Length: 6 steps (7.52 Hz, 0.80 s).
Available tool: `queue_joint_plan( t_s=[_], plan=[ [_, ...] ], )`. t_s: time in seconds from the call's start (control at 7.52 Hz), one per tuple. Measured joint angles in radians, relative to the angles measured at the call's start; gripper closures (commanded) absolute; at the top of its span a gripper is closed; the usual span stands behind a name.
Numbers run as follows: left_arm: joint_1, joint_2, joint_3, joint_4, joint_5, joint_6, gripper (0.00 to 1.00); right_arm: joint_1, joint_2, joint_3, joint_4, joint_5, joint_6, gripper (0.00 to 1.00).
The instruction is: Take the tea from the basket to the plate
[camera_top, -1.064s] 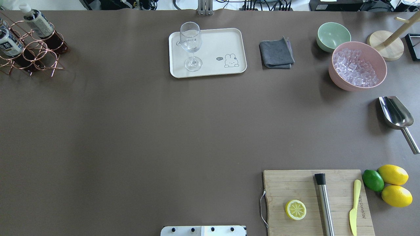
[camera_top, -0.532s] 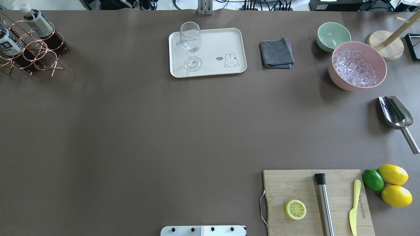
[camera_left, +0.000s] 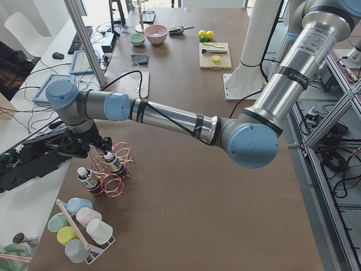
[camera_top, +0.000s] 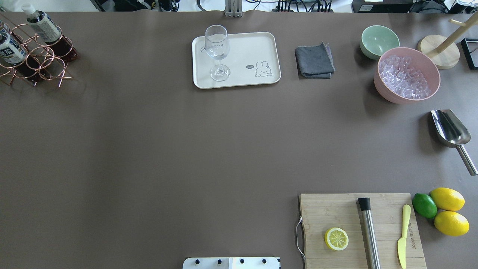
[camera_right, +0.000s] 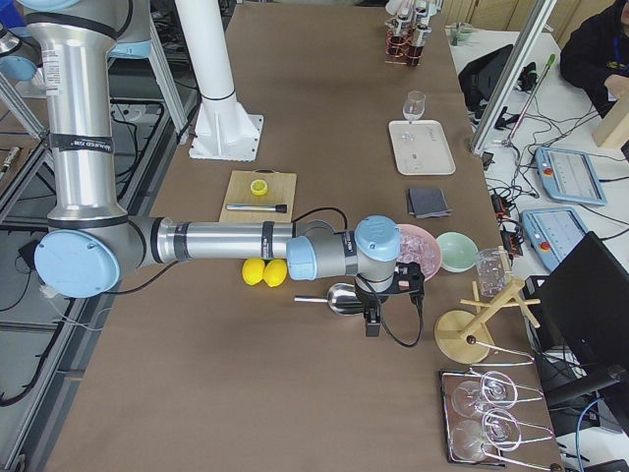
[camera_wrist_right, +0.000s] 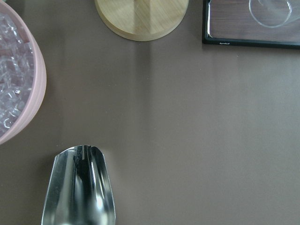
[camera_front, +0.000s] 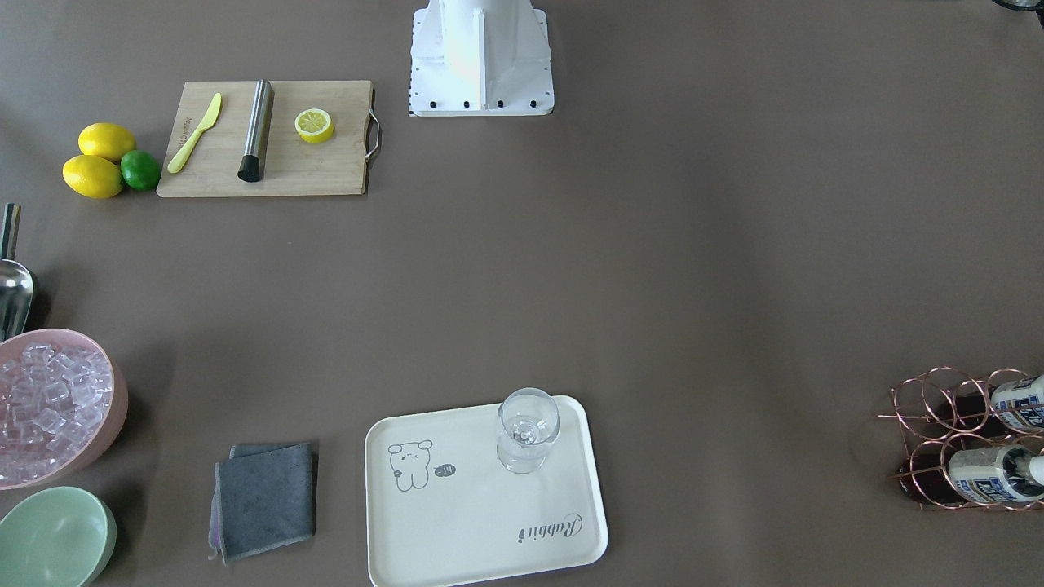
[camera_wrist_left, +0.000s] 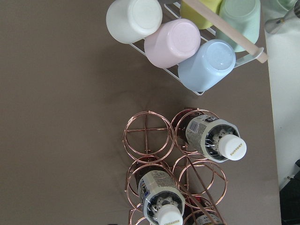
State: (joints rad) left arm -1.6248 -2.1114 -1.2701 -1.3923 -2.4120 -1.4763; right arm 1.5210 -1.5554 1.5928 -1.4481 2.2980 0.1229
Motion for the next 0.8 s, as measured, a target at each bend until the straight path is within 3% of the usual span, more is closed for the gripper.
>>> queue_joint_plan(
  t_s=[0.8],
  plan=[
    [0.022,-0.101,0.113,-0.095,0.017,-0.133,0.30,0.001,0.000,-0.001,-0.001,0.000,0.002,0.00]
  ],
)
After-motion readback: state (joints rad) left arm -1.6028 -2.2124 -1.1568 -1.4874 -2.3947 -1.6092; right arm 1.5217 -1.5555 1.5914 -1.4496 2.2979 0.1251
